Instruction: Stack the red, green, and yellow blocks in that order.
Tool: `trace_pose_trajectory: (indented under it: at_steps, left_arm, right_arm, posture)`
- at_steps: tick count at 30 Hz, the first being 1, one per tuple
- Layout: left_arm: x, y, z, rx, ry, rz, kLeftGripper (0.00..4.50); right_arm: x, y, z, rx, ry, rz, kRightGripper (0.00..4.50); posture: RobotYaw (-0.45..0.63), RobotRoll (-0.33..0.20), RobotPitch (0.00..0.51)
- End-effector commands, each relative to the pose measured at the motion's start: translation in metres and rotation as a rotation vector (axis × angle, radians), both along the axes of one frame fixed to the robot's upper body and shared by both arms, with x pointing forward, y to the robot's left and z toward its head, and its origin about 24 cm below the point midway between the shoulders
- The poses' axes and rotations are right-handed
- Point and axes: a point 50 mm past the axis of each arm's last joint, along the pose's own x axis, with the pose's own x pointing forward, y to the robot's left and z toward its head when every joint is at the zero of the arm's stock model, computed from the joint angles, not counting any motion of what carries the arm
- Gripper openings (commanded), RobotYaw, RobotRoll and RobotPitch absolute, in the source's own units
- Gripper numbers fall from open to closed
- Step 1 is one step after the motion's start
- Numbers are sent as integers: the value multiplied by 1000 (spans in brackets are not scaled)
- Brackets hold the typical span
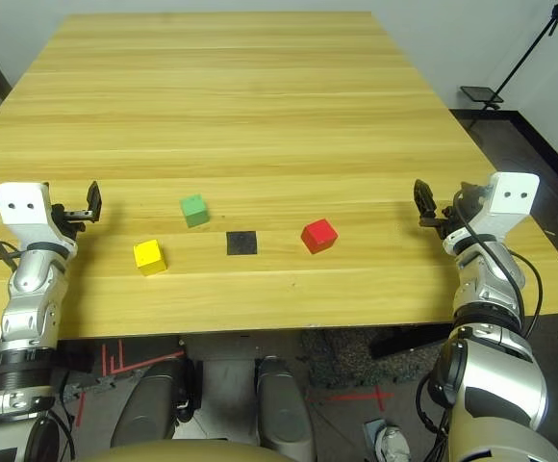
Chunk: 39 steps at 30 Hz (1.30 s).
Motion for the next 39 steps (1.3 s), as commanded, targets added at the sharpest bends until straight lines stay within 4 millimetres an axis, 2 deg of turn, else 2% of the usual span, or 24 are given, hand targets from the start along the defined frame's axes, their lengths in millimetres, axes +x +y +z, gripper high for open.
trace_pose_trajectory:
  at_steps: [1, 2, 4, 9, 13, 18, 21, 26, 31, 39]
  left_arm:
    - [-1, 2, -7, -9, 18, 11, 4485]
    - [-2, 3, -11, -16, 32, 16, 4485]
    - [-1, 1, -7, -28, 20, 1, 4485]
    - [4, -6, 30, -26, -35, -202, 4485]
    - [4, -16, 60, -11, -23, -427, 4485]
    - [-6, -38, 75, 57, 90, -785, 4485]
    - [-11, -47, 76, 99, 156, -955, 4485]
    - [-15, -57, 74, 187, 222, -1138, 4485]
    - [-12, -67, 76, 196, 222, -1180, 4485]
    - [-16, -73, 73, 171, 210, -1173, 4485]
  right_arm:
    - [-3, -1, -6, 19, 9, -8, 4500]
    - [-4, -1, -7, 11, 13, -10, 4500]
    - [-3, -1, -3, -5, 15, 14, 4500]
    - [8, 18, 22, -31, 52, 235, 4500]
    - [1, 54, 49, -24, 125, 392, 4500]
    - [-18, 102, 65, -10, 281, 486, 4500]
    - [-27, 127, 61, -12, 378, 528, 4500]
    - [-35, 144, 48, -40, 479, 564, 4500]
    - [-38, 151, 33, -105, 545, 608, 4500]
    - [-30, 154, 28, -153, 543, 634, 4500]
  posture:
    - [69, -121, 111]
    - [67, -120, 106]
    - [67, -114, 104]
    - [62, -125, 113]
    - [89, -139, 106]
    - [95, -142, 98]
    - [102, -144, 96]
    - [108, -143, 100]
    - [129, -148, 94]
    - [156, -154, 92]
